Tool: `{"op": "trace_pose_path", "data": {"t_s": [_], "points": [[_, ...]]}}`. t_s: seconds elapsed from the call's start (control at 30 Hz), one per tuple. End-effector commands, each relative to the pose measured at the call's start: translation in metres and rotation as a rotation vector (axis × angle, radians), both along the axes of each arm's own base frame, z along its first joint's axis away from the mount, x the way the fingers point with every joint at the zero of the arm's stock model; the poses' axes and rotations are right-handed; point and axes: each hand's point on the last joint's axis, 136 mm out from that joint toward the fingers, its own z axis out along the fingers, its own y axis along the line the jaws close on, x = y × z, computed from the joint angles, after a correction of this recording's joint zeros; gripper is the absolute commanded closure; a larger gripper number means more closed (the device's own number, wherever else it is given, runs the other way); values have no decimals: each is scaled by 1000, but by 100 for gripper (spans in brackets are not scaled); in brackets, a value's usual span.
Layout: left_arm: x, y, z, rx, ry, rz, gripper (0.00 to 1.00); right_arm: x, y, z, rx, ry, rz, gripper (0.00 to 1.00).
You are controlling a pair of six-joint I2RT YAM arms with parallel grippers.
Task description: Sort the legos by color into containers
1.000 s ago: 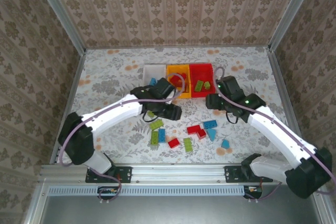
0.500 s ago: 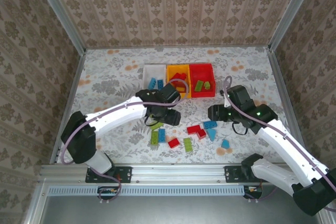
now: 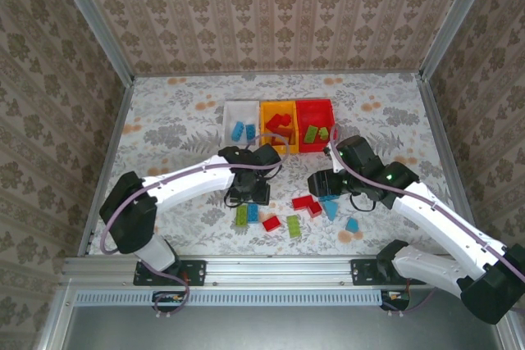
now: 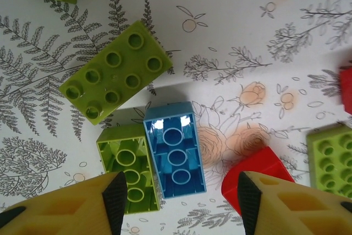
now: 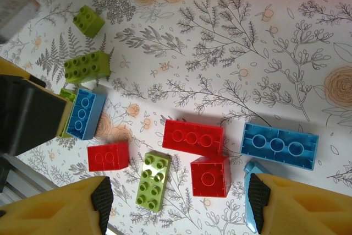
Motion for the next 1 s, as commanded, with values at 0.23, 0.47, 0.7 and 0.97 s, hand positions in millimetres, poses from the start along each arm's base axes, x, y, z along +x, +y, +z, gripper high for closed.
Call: {"op": "trace_pose_path", "data": {"t_s": [0.23, 0.47, 0.7, 0.97], "points": [[7, 0, -21, 56, 13, 24, 43, -9, 1, -3, 10, -2, 39, 30], [14, 0, -26, 87, 12, 5, 43, -11, 0, -6, 16, 6, 32, 30], [12, -1, -33, 106, 38, 0, 45, -10, 1, -6, 18, 3, 29, 30], [7, 0, -40, 128, 72, -3, 48, -9, 2, -8, 17, 5, 29, 30]]}}
